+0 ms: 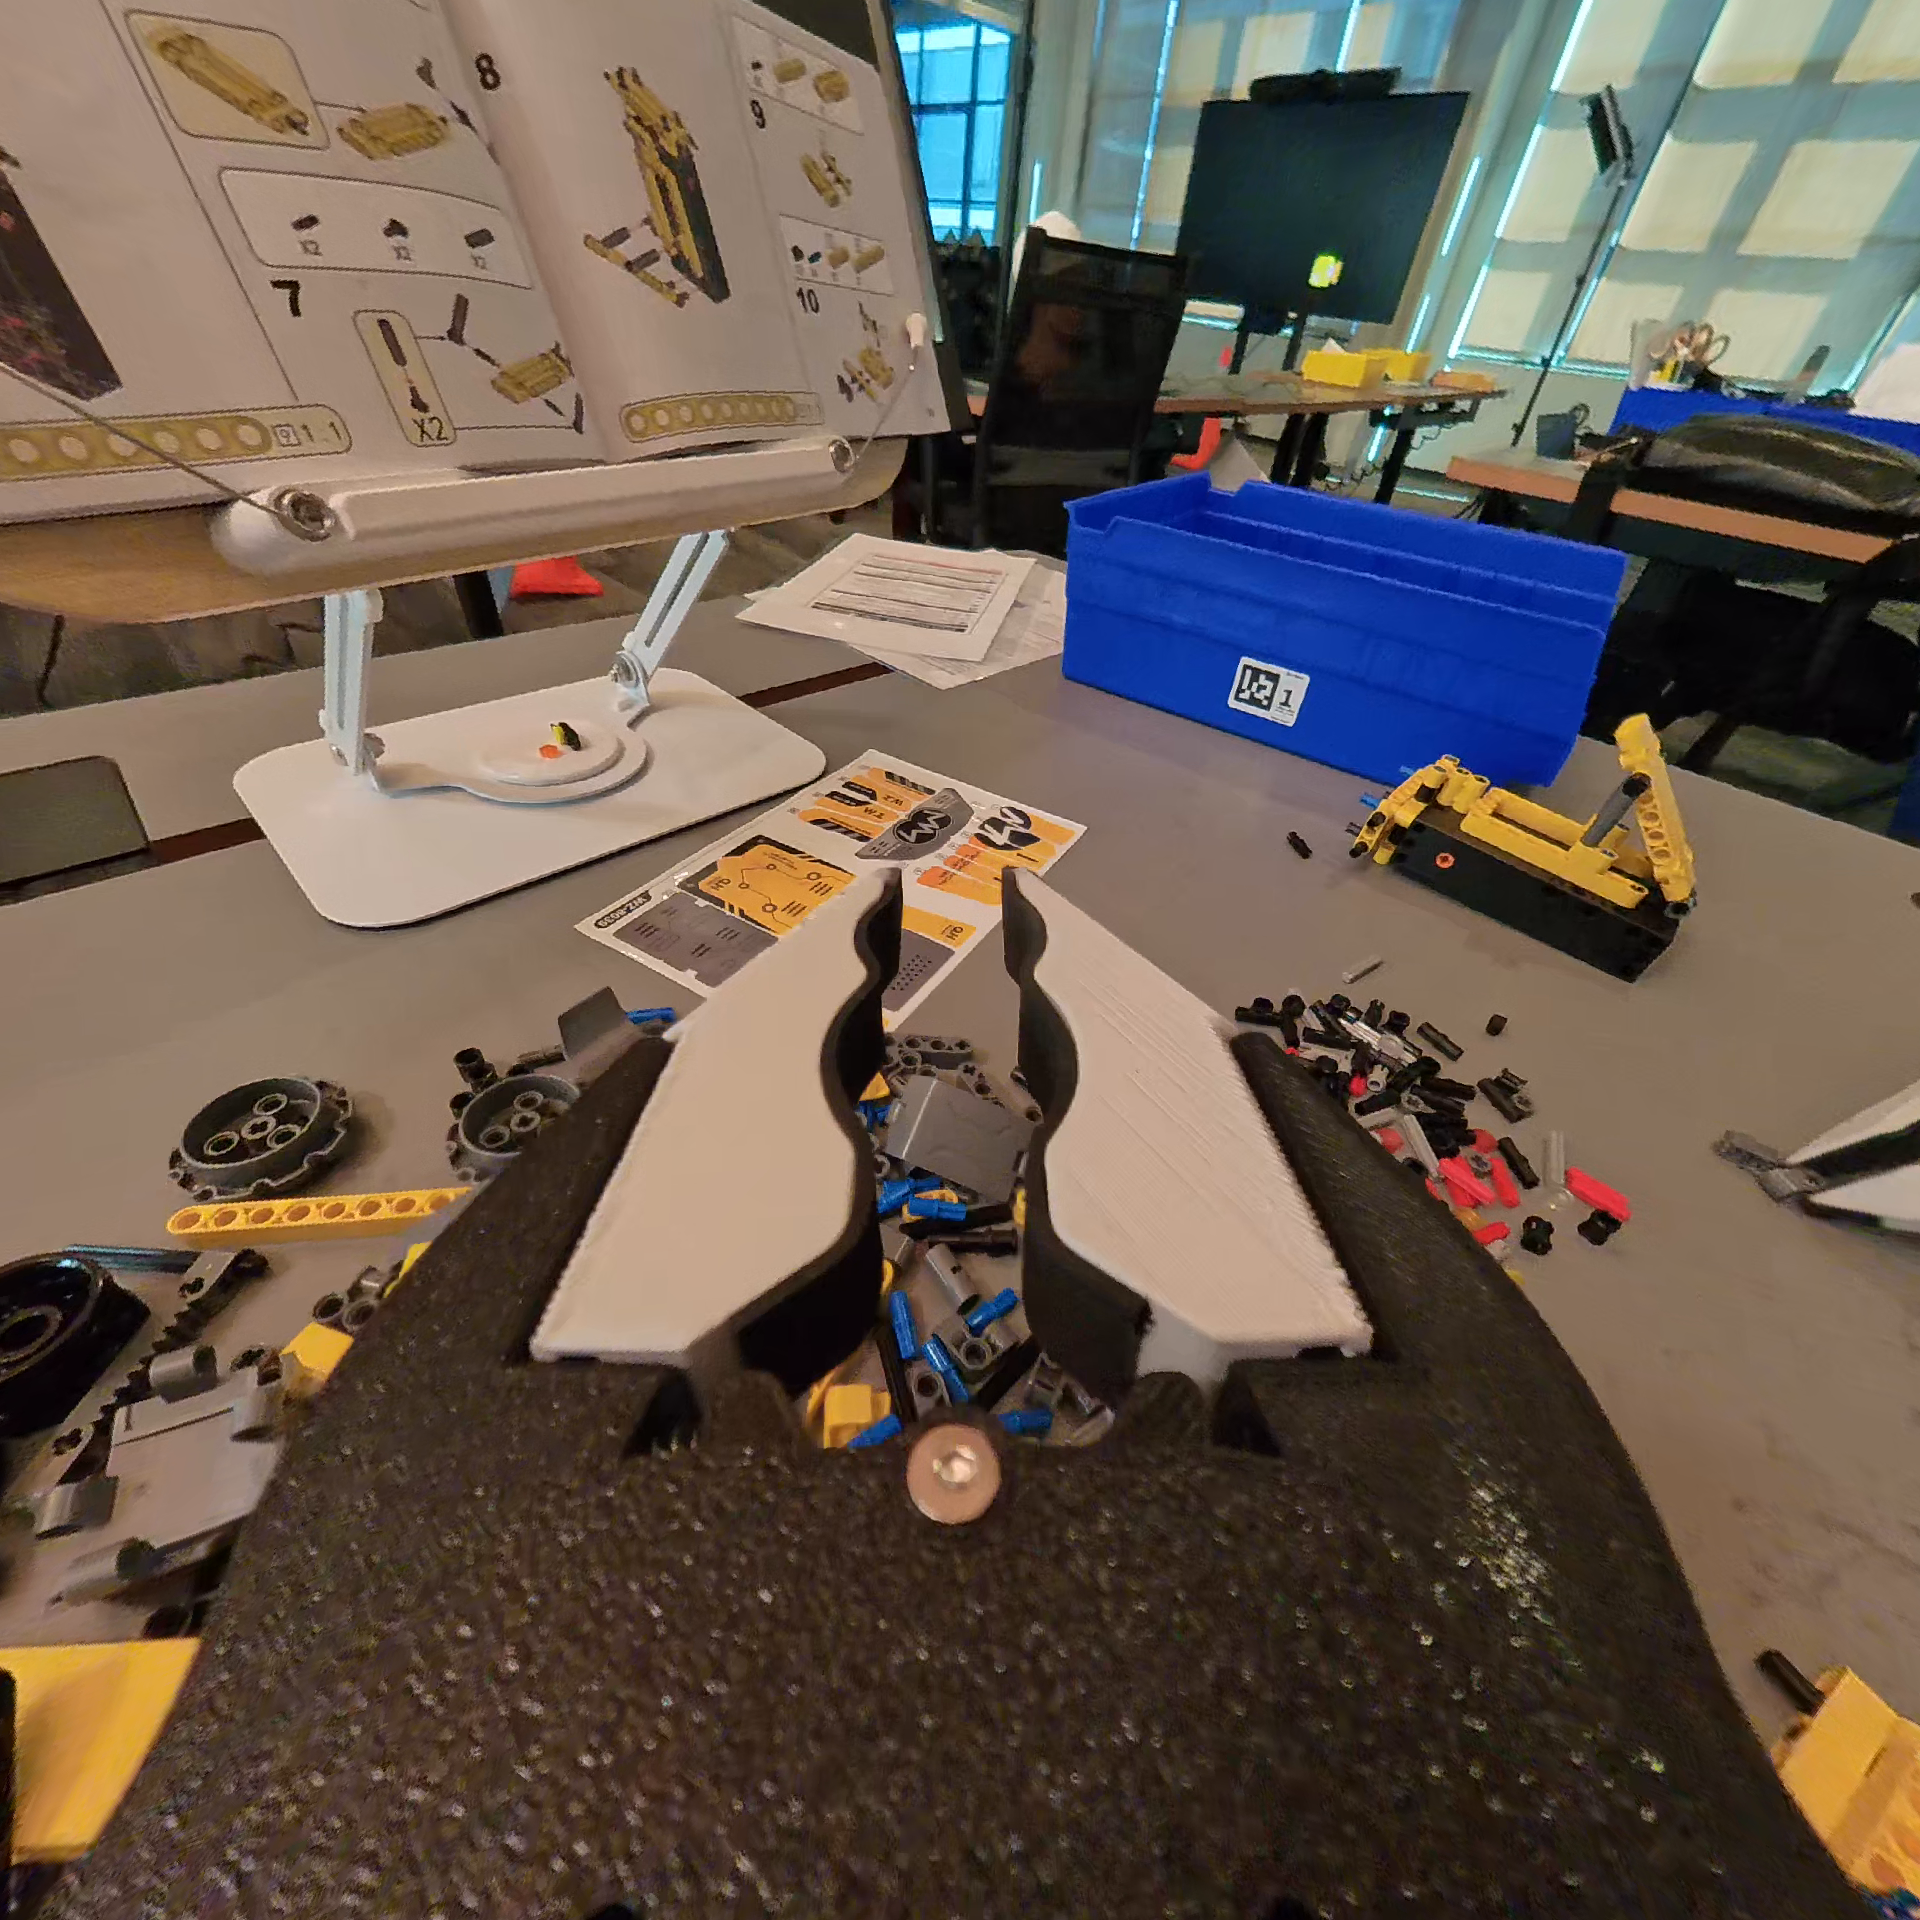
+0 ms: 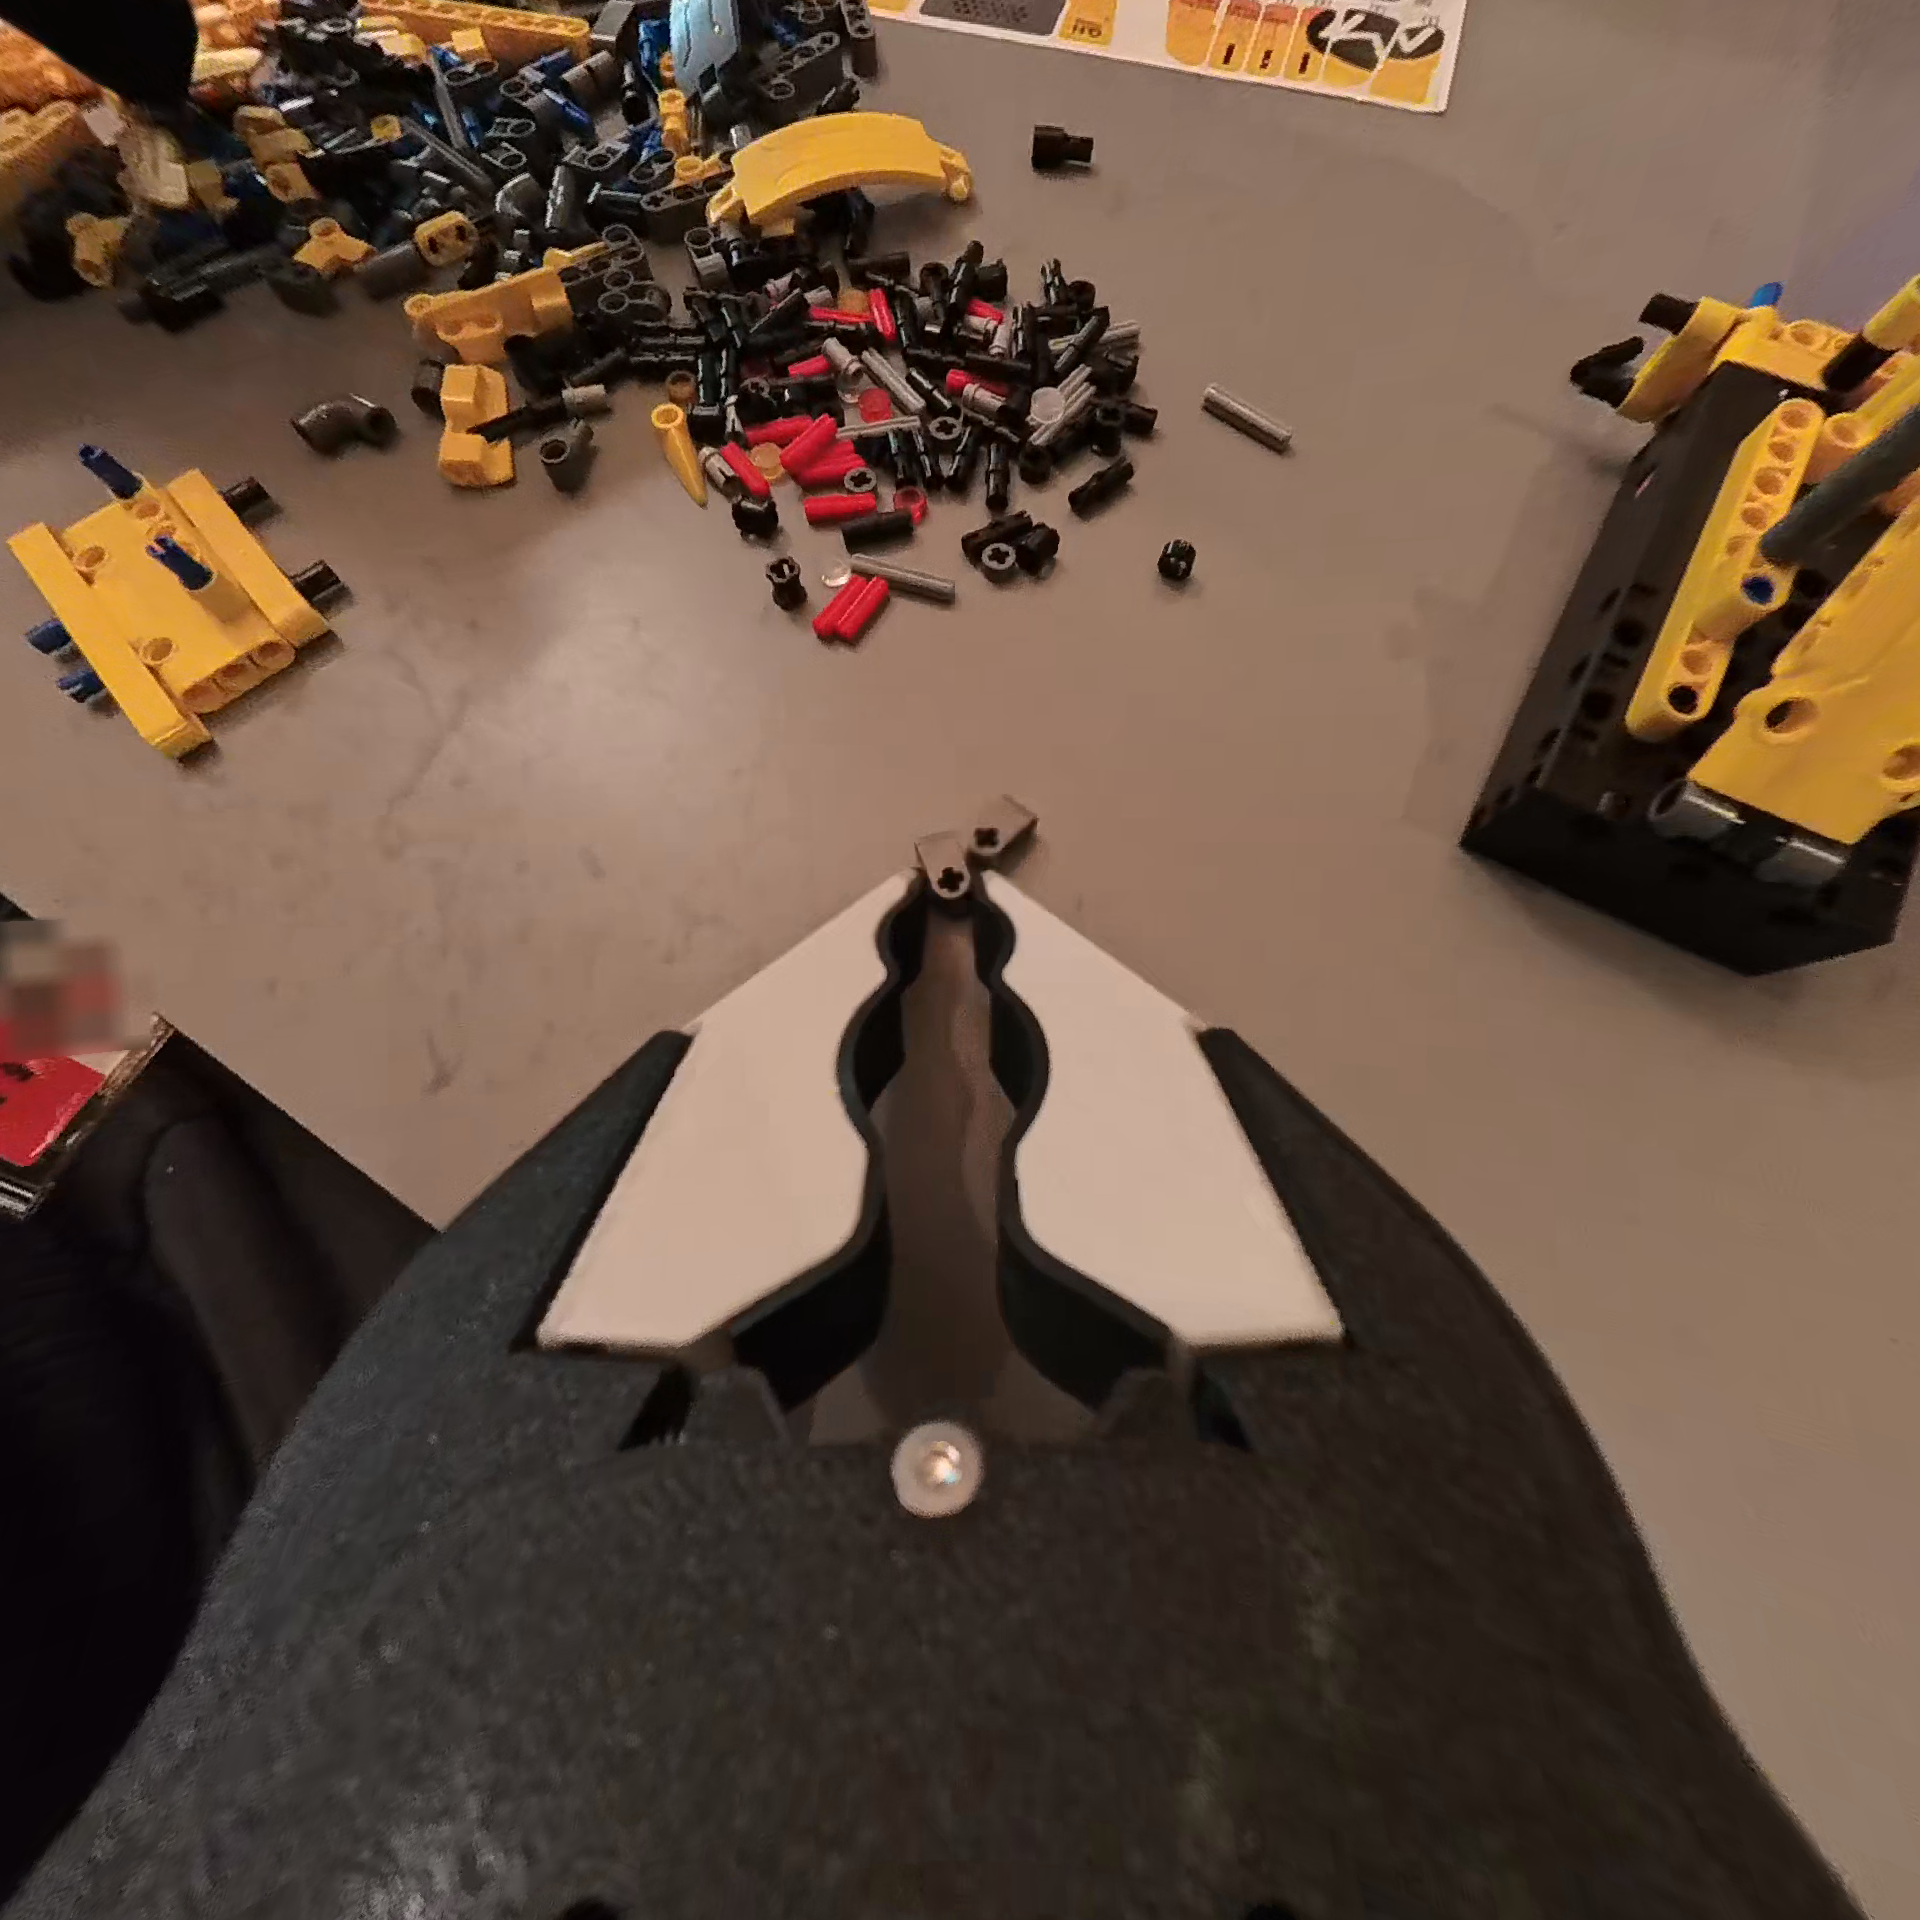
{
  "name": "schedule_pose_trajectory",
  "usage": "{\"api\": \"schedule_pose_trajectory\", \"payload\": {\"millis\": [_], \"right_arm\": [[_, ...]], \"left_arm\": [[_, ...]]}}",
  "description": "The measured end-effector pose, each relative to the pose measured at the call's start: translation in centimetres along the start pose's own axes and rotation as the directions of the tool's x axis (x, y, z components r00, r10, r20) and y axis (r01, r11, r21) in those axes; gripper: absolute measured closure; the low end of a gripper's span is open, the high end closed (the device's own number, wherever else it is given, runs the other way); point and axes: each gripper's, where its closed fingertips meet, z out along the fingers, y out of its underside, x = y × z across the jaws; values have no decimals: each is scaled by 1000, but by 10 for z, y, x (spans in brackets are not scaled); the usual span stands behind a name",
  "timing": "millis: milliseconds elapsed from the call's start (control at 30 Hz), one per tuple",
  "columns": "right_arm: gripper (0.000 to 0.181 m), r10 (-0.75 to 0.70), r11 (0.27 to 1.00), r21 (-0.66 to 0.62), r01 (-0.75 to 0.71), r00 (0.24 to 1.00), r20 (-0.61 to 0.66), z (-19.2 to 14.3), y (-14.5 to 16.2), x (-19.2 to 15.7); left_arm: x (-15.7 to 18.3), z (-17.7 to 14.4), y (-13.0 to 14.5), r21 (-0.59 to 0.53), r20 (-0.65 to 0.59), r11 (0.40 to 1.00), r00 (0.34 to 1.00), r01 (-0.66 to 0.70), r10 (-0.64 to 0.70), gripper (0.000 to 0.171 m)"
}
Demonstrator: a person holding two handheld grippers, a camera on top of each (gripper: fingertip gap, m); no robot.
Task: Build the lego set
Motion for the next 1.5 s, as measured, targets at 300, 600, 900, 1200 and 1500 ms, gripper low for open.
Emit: {"api": "schedule_pose_trajectory", "payload": {"millis": [300,600,900,1200,1500], "right_arm": [[173,-3,989,146,2,1000,10,-14,-16,-8],[174,-6,919,389,-64,984,177,-27,-59,-44],[174,-157,851,522,54,975,155,-29,-108,-63],[174,-480,666,506,548,834,-272,-24,-122,-81],[173,-618,527,426,735,676,-401,-28,-128,-102]], "left_arm": [[15,-8,1,7,-39,1000,999,-13,13,153],[44,-13,8,-4,-48,982,981,-191,190,155],[183,-64,2,-17,-719,994,689,112,-90,154],[201,-68,15,-343,-752,886,474,313,-458,151],[194,-66,16,-391,-724,848,449,357,-523,162]]}}
